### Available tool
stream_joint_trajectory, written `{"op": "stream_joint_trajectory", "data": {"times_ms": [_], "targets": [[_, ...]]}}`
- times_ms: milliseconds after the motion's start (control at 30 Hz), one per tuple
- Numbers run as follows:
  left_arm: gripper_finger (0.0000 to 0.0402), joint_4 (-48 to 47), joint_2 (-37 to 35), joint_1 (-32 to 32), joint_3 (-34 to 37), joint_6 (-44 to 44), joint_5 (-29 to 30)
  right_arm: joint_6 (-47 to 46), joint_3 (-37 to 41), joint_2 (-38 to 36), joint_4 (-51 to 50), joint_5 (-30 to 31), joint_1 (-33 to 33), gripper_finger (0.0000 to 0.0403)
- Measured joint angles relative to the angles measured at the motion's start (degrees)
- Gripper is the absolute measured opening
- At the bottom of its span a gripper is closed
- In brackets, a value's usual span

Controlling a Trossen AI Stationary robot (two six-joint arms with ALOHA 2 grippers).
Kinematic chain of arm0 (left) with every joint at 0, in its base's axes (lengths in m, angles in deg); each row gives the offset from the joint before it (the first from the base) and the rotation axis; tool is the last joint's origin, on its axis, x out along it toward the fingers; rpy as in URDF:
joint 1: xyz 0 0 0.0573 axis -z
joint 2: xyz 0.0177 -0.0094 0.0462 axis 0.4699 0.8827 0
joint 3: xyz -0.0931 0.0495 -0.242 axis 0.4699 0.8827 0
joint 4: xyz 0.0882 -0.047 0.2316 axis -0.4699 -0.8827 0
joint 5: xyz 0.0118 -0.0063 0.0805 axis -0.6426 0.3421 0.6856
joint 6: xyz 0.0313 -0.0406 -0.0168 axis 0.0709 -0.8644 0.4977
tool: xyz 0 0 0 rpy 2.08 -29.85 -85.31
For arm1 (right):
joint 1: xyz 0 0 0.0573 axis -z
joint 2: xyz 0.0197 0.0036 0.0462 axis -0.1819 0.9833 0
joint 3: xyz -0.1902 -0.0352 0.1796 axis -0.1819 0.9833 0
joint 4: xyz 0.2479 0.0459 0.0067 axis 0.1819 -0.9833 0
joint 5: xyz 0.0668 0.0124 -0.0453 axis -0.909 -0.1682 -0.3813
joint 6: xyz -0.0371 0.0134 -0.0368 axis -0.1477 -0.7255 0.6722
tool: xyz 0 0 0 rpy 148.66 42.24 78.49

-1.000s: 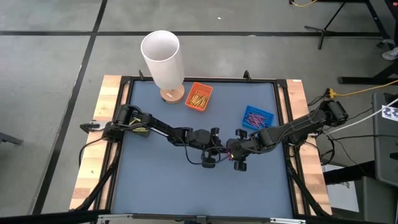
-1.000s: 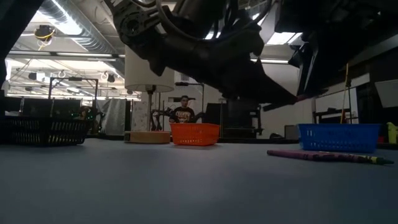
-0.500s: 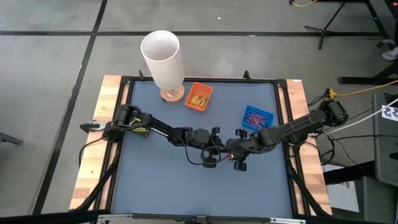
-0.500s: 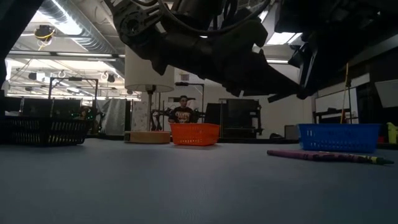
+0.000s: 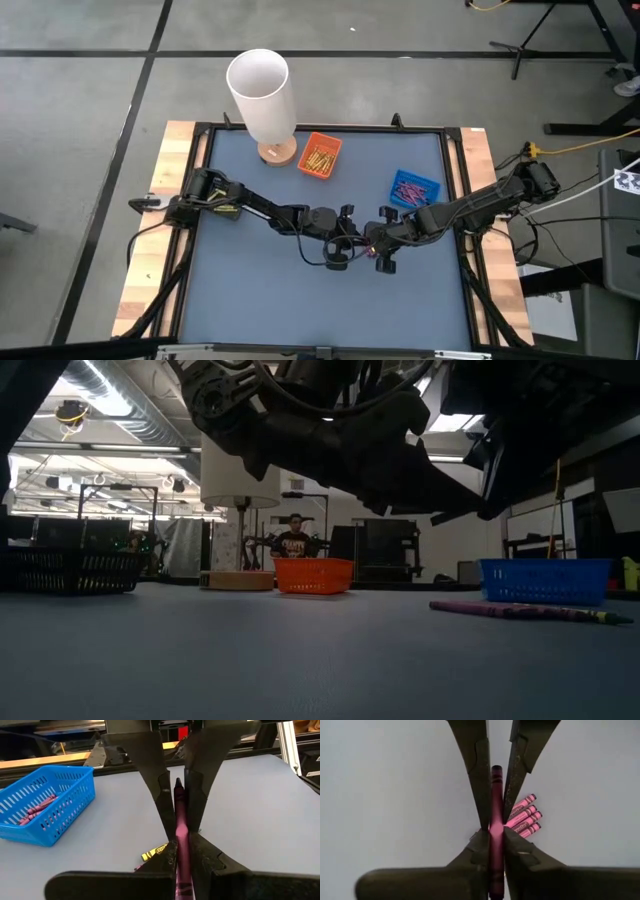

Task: Sort crayons
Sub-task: Put the violet crayon into the blue basket

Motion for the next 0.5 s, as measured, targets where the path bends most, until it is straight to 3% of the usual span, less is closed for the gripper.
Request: {"op": "stream_joint_trajectory", "data": {"times_ms": [200, 500], "targets": [[0.0014, 0.1, 0.0, 0.0, 0.0, 0.1, 0.0, 0.1, 0.0, 0.0, 0.2, 0.0, 0.0, 0.0050], [0.0014, 0.0, 0.0, 0.0, 0.0, 0.0, 0.1, 0.0, 0.0, 0.0, 0.1, 0.0, 0.0, 0.0015]]}}
